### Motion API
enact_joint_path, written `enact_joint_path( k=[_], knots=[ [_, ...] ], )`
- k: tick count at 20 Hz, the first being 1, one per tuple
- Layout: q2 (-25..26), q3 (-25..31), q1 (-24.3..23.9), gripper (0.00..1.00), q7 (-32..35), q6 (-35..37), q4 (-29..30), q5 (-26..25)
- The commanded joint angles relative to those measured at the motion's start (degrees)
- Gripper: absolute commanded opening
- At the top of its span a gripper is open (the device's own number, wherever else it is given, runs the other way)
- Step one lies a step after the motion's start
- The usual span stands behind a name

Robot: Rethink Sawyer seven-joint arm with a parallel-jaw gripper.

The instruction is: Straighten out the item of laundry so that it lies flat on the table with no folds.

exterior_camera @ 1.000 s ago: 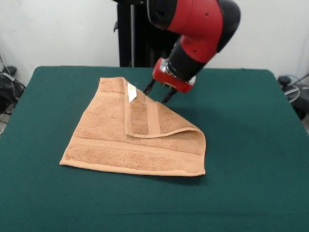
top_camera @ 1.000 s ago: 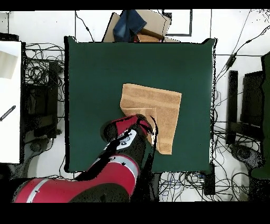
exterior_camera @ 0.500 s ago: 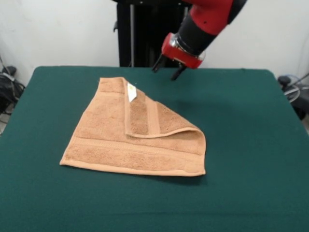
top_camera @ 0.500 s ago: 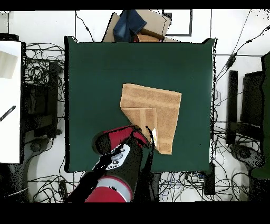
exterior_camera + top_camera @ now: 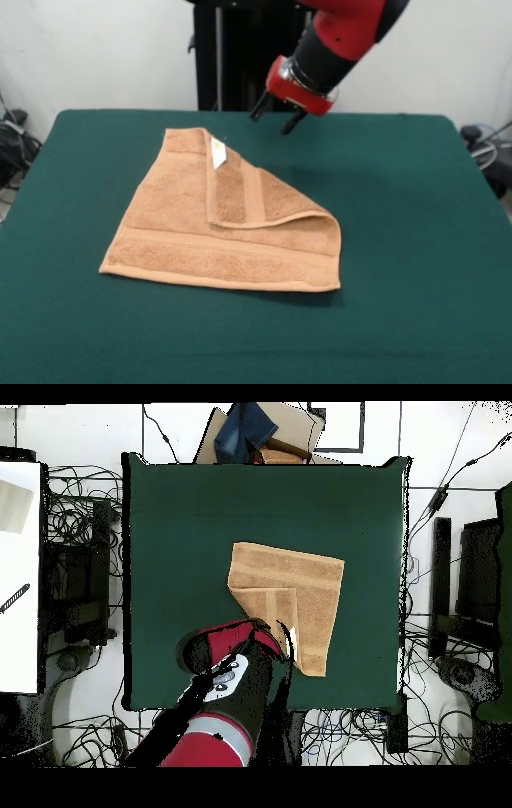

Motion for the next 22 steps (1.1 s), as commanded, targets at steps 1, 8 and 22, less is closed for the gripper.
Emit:
enact_joint_path(
  k=[1,8,22],
  knots=[
    [4.9,5.6,-1.5,1.0,-0.6,3.0,-8.8,-1.9],
    [8.7,7.2,-2.7,1.0,-1.4,1.8,-12.6,-2.0],
    [8.9,8.2,-3.9,1.0,-4.2,4.8,-15.0,-2.2]
  ],
)
